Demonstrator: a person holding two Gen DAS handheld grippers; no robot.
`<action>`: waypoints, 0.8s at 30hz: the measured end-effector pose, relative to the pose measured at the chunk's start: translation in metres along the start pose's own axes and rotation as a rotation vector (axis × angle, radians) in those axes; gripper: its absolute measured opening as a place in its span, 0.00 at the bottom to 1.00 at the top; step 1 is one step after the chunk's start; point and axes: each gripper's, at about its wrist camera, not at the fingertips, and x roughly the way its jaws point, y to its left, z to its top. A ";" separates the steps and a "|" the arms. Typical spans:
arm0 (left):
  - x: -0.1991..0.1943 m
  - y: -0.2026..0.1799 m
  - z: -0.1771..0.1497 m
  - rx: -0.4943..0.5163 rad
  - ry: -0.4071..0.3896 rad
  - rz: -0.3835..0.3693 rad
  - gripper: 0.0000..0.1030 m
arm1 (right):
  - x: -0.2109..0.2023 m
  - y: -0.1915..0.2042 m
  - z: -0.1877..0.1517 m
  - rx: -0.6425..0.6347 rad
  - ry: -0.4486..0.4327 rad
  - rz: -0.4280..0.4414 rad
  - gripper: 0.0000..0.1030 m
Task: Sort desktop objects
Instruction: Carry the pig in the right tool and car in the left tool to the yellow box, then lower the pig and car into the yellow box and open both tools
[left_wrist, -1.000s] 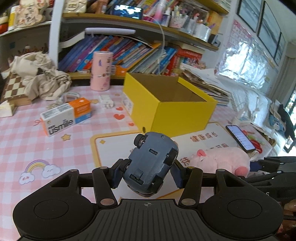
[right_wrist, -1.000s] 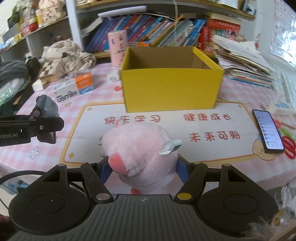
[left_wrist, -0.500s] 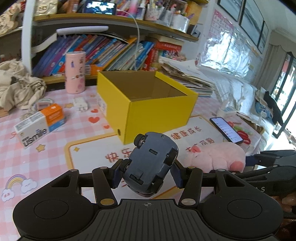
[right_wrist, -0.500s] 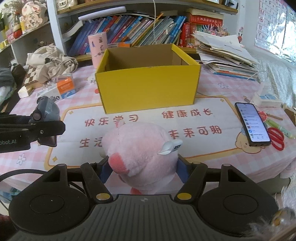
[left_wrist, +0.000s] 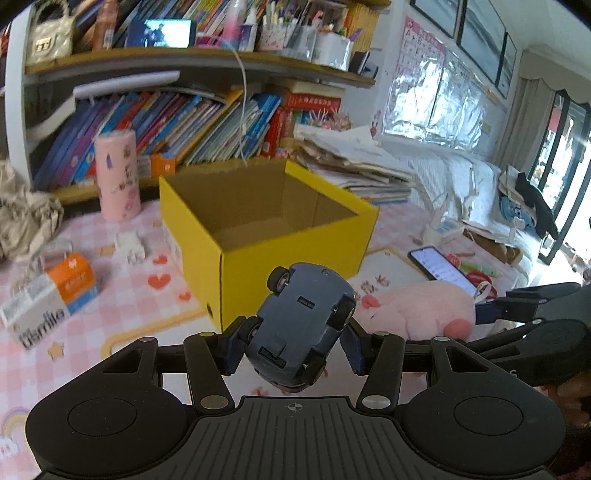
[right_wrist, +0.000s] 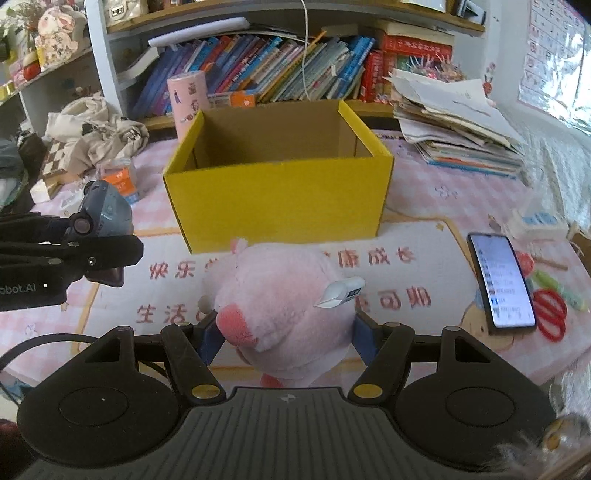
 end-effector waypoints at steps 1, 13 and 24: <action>0.001 -0.001 0.004 0.005 -0.006 0.004 0.51 | 0.001 -0.002 0.004 -0.003 -0.003 0.006 0.65; 0.015 -0.003 0.050 0.015 -0.091 0.072 0.51 | 0.003 -0.020 0.063 -0.087 -0.157 0.084 0.65; 0.053 -0.002 0.095 0.032 -0.127 0.131 0.51 | 0.043 -0.040 0.127 -0.173 -0.212 0.131 0.65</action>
